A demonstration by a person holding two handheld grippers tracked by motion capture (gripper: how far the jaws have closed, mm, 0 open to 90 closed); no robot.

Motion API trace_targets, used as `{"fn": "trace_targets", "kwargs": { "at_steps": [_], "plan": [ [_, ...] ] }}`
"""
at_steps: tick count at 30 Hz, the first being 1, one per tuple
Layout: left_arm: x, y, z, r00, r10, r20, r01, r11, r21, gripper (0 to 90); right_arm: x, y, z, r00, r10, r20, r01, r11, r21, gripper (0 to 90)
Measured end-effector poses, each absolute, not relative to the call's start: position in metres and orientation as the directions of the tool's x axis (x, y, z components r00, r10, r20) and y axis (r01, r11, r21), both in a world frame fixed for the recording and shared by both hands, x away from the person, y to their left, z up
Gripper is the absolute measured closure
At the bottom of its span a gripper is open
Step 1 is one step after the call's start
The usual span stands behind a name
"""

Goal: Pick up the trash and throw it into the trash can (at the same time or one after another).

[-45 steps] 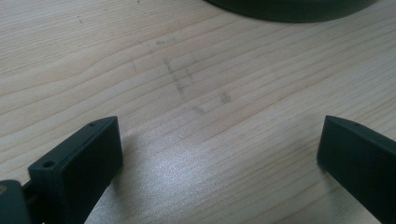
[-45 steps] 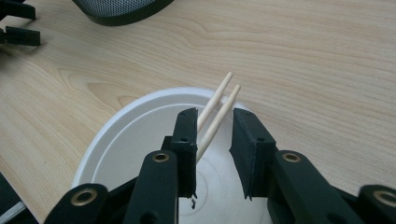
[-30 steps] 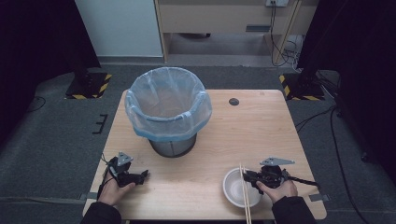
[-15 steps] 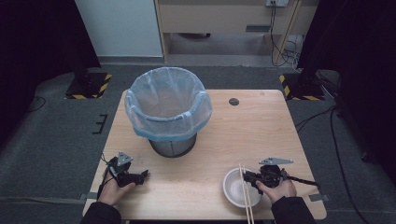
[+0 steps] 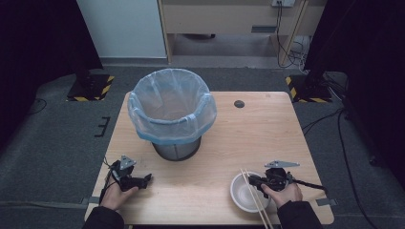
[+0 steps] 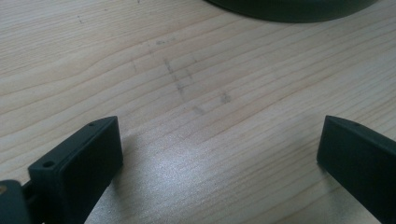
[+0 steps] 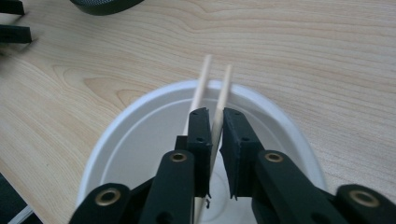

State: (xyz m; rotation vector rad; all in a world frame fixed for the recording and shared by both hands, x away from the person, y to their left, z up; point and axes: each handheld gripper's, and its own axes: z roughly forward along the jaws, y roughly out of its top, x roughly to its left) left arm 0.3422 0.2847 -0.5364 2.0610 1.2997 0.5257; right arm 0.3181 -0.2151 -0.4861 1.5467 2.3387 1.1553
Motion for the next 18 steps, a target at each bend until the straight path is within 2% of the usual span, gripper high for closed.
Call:
{"fn": "trace_targets", "kwargs": {
  "at_steps": [18],
  "plan": [
    [0.3422, 0.2847, -0.5364, 0.432, 0.902, -0.002, 0.647, -0.308, 0.697, 0.0, 0.3194, -0.2184, -0.4815, -0.49, 0.826, 0.277, 0.721, 0.206, 0.661, 85.9]
  ]
}}
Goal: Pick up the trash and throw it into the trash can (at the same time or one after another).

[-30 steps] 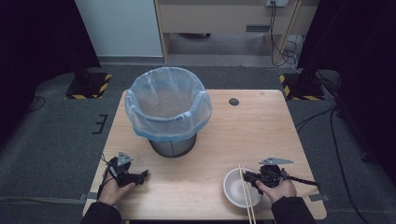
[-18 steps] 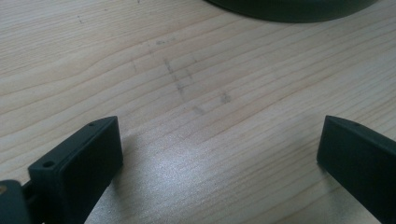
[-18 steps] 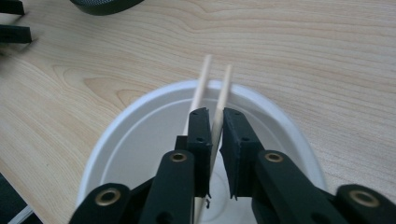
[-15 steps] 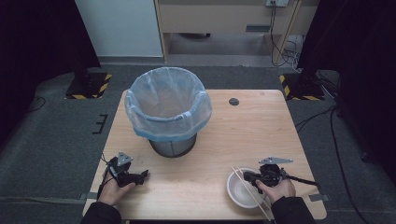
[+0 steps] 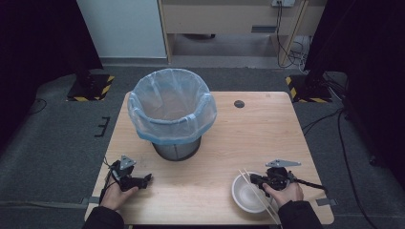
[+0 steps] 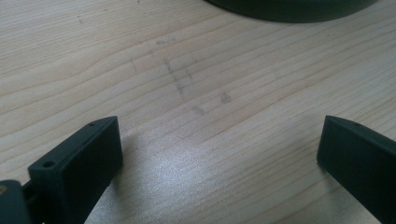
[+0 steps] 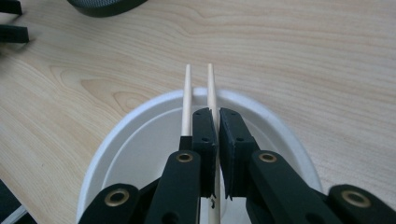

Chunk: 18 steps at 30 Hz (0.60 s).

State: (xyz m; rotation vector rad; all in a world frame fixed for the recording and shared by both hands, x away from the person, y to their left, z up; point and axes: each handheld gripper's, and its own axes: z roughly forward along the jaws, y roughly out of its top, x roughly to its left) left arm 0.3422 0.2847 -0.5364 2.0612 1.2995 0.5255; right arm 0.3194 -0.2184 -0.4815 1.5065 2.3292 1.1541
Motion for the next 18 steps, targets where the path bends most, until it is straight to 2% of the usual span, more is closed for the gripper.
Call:
{"fn": "trace_targets", "kwargs": {
  "at_steps": [6, 14, 18],
  "plan": [
    [0.342, 0.285, -0.536, 0.431, 0.902, -0.002, 0.647, -0.308, 0.697, 0.0, 0.321, -0.222, -0.473, -0.491, 0.824, 0.282, 0.692, 0.172, 0.701, 85.9],
    [0.342, 0.285, -0.536, 0.432, 0.902, -0.002, 0.647, -0.308, 0.697, 0.0, 0.325, -0.23, -0.456, -0.497, 0.821, 0.282, 0.611, 0.1, 0.786, 85.9],
    [0.342, 0.285, -0.536, 0.431, 0.902, -0.002, 0.647, -0.308, 0.697, 0.0, 0.327, -0.233, -0.444, -0.514, 0.816, 0.264, 0.539, 0.068, 0.84, 85.8]
  ]
}}
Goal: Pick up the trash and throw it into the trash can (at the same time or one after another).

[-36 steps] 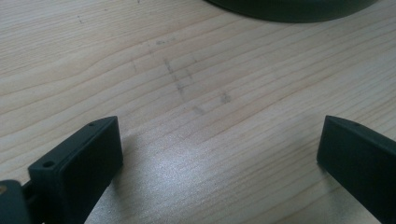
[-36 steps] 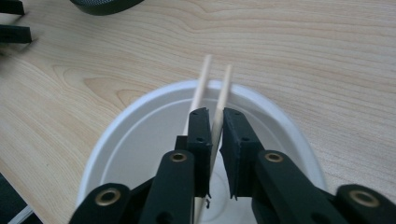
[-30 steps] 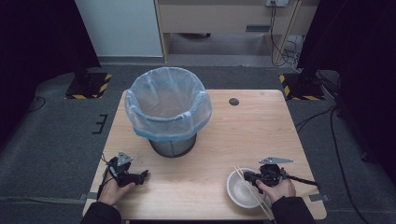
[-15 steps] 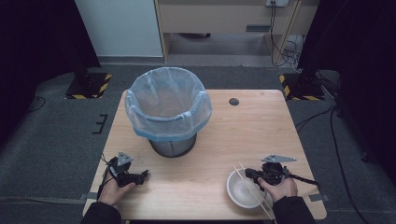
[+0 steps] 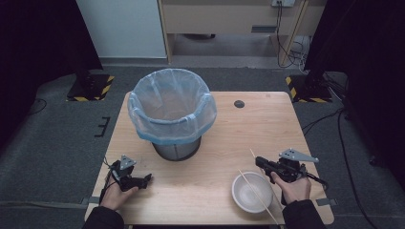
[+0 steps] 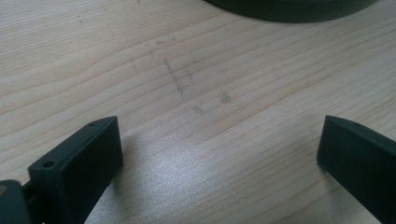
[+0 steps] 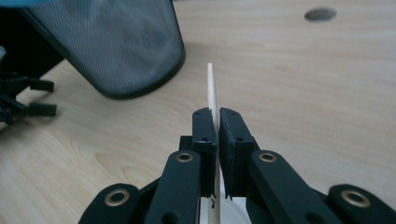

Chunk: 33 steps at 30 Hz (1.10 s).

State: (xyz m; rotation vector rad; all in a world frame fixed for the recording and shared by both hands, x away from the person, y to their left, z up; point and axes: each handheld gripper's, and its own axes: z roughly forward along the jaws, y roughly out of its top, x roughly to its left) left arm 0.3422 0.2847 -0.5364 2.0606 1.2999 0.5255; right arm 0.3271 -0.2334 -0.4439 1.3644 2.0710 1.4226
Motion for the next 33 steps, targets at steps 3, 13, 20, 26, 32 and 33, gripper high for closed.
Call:
{"fn": "trace_targets", "kwargs": {
  "at_steps": [3, 13, 20, 26, 32, 33],
  "plan": [
    [0.342, 0.285, -0.536, 0.432, 0.902, -0.002, 0.647, -0.308, 0.697, 0.0, 0.328, -0.236, -0.437, -0.523, 0.812, 0.259, 0.496, 0.043, 0.867, 85.8],
    [0.342, 0.285, -0.536, 0.431, 0.902, -0.002, 0.647, -0.308, 0.697, 0.0, 0.338, -0.24, -0.404, -0.535, 0.808, 0.246, 0.367, -0.039, 0.929, 85.9],
    [0.342, 0.285, -0.536, 0.432, 0.902, -0.002, 0.647, -0.308, 0.697, 0.0, 0.348, -0.234, -0.372, -0.555, 0.797, 0.239, 0.281, -0.091, 0.955, 85.9],
    [0.342, 0.285, -0.536, 0.432, 0.902, -0.002, 0.647, -0.308, 0.697, 0.0, 0.356, -0.228, -0.346, -0.563, 0.788, 0.247, 0.213, -0.15, 0.965, 85.9],
    [0.342, 0.285, -0.536, 0.432, 0.902, -0.002, 0.647, -0.308, 0.697, 0.0, 0.366, -0.219, -0.321, -0.574, 0.785, 0.231, 0.154, -0.173, 0.973, 85.9],
    [0.342, 0.285, -0.536, 0.432, 0.902, -0.002, 0.647, -0.308, 0.697, 0.0, 0.367, -0.217, -0.317, -0.576, 0.785, 0.228, 0.147, -0.175, 0.973, 85.9]
  ]
}}
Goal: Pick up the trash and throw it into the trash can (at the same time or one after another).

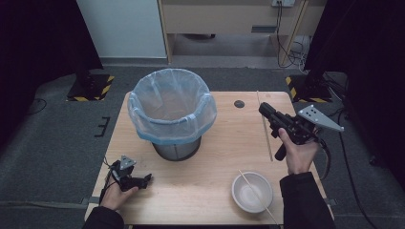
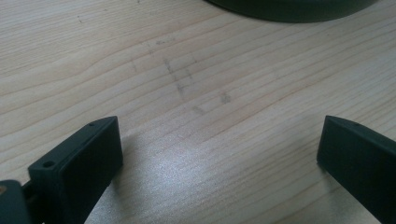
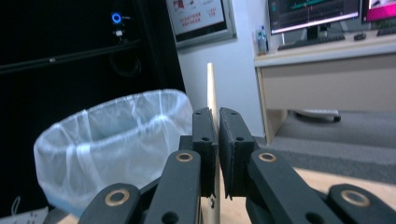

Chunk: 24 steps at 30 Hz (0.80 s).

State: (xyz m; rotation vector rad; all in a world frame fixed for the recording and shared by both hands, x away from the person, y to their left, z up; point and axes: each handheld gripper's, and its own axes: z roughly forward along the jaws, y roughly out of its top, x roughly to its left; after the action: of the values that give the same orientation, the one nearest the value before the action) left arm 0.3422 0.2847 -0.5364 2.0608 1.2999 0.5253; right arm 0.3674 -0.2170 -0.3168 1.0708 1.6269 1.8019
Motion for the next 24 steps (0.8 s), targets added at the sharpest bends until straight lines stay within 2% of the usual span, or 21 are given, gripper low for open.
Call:
{"fn": "trace_targets", "kwargs": {
  "at_steps": [24],
  "plan": [
    [0.342, 0.285, -0.536, 0.432, 0.902, -0.002, 0.647, -0.308, 0.697, 0.0, 0.399, -0.168, -0.259, -0.606, 0.775, 0.18, 0.054, -0.186, 0.981, 85.8]
  ]
}}
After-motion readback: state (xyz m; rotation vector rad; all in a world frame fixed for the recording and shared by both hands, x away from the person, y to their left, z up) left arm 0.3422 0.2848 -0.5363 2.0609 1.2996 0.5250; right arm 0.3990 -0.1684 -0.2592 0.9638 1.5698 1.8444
